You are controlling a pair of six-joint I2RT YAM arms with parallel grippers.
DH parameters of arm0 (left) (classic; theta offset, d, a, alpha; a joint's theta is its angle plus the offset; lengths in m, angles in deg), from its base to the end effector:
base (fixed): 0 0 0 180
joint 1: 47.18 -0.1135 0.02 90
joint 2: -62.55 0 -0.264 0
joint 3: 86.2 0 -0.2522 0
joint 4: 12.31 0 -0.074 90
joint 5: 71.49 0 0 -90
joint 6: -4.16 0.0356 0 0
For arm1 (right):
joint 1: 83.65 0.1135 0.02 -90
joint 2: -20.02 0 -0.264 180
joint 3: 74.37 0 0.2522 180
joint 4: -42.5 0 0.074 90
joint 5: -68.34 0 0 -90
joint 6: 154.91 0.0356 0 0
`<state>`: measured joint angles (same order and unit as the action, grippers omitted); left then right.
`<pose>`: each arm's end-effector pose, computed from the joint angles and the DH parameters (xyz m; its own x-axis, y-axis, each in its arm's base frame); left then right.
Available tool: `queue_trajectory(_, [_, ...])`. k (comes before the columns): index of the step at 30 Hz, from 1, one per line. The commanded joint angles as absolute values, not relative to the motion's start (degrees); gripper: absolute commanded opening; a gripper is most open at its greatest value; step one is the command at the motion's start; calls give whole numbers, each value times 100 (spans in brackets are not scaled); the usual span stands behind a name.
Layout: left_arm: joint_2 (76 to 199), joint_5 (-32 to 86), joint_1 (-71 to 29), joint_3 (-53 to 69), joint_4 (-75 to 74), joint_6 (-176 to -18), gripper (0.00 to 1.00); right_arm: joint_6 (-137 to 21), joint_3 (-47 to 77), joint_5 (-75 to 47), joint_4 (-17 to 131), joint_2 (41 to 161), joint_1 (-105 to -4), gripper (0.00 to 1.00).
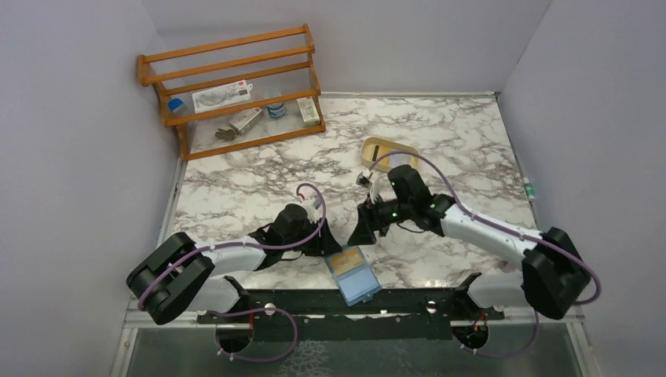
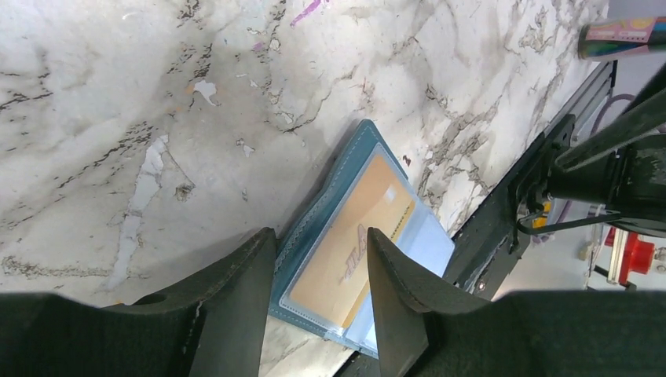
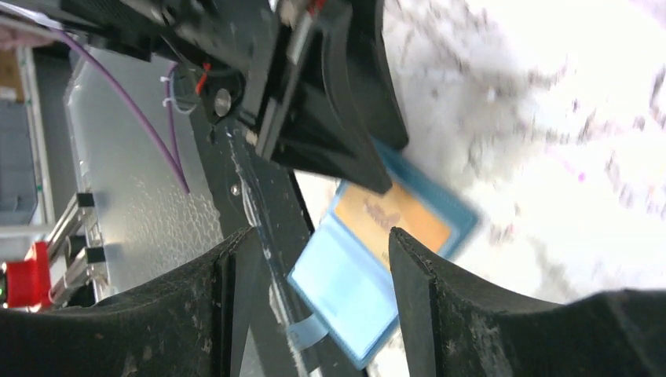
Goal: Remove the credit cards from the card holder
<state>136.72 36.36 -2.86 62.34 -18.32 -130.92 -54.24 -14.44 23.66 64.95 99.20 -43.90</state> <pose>0.1496 -0.1614 0.1319 -0.8973 -0.0658 -0.4364 0.2910 0.6553 -0.6971 0.2010 0.2001 0.2238 -0.6614 -0.3808 -0.6462 -0.7483 0.2764 0.6031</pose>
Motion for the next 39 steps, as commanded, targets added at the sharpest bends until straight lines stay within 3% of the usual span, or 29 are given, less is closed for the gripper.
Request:
queue_trajectory(1, [13763,3671,-279,6149,-1363,-12827,48,-4038,-2201,400,6961,9002,-3642,66])
queue_trajectory(7, [13830,3498,-288,6007,-1077,-12626,49,-2653,-2304,-1470,8156,8684,-1897,63])
queue_trajectory(14, [13875,3413,-288,5898,-923,-12587,49,-1731,-2406,-2130,8454,8543,-1620,45])
queue_trajectory(18, [13864,3343,-288,5877,-816,-12561,48,-1795,-1884,-2392,8786,9142,-1148,34])
queue_trajectory(24, [13874,3328,-284,5877,-801,-12574,48,-1565,-1259,-2644,9092,10284,-480,36])
queue_trajectory(29, [13824,3313,-288,5881,-740,-12566,48,-1382,-1086,-2721,9216,10547,-286,48])
queue_trajectory(39, [13899,3328,-288,5839,-744,-12583,47,-1313,-963,-3268,9718,10999,-209,44])
